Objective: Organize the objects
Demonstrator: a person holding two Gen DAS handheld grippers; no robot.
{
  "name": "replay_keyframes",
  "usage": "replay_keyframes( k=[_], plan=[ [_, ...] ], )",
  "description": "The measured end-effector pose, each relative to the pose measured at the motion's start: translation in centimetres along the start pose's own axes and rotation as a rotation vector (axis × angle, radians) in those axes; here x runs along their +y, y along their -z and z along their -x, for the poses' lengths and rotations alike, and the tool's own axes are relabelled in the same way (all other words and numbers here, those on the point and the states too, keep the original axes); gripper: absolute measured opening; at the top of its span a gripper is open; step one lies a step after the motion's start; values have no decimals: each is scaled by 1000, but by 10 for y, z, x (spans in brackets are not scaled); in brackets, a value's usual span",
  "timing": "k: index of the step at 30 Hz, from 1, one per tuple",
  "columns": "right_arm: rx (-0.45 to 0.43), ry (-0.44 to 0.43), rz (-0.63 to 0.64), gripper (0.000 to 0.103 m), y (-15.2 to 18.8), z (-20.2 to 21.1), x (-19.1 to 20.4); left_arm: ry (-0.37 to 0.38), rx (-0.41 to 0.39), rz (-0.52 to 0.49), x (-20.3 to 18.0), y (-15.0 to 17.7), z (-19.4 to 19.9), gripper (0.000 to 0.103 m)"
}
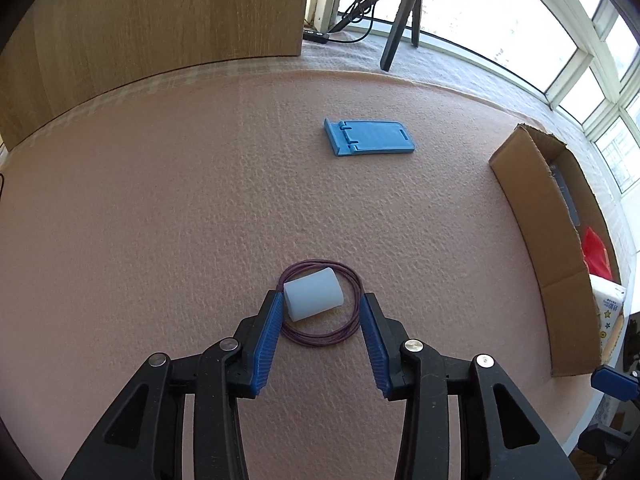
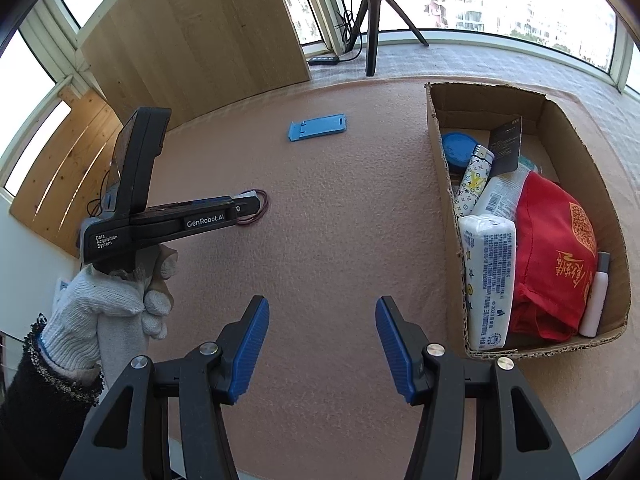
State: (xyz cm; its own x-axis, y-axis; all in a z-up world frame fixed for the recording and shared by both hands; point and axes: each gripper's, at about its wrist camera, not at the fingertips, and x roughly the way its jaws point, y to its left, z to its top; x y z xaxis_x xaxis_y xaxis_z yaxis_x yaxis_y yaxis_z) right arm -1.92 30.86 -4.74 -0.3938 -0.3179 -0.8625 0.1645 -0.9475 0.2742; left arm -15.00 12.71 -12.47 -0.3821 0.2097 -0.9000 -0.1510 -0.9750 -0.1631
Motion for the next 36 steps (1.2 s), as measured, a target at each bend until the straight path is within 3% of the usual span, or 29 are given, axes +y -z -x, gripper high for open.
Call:
replay_keyframes(
  k=[5,8,12,14,17,27,31,33,36],
  plan=[
    [6,-2,-3,52,-2,-3,1,-6,-18,40,18,0,7,42],
    [10,-9,1,52,-5,-7,3,-4,-31,61,31,0,14,32],
    [22,-20,9,52,-11,-15,9,22,-38,72,38,3,18,31],
    [24,-28,10,52,-13,-18,12,24,-39,55,32,2,19,36],
    [27,-32,18,52,-15,-21,16,28,-40,36,20,-1,16,50],
    [48,-30,7,52,-16,-27,16,-56,-16,-46,-4,-9,-5,51],
    [51,-31,-2,52,-18,-29,14,-55,-27,-26,8,-8,-1,41],
    [52,-32,-4,52,-19,-29,13,-59,-31,-19,15,-6,2,32],
    [57,-46,-11,52,-23,-32,14,-53,-35,10,26,-5,7,30]
  ],
)
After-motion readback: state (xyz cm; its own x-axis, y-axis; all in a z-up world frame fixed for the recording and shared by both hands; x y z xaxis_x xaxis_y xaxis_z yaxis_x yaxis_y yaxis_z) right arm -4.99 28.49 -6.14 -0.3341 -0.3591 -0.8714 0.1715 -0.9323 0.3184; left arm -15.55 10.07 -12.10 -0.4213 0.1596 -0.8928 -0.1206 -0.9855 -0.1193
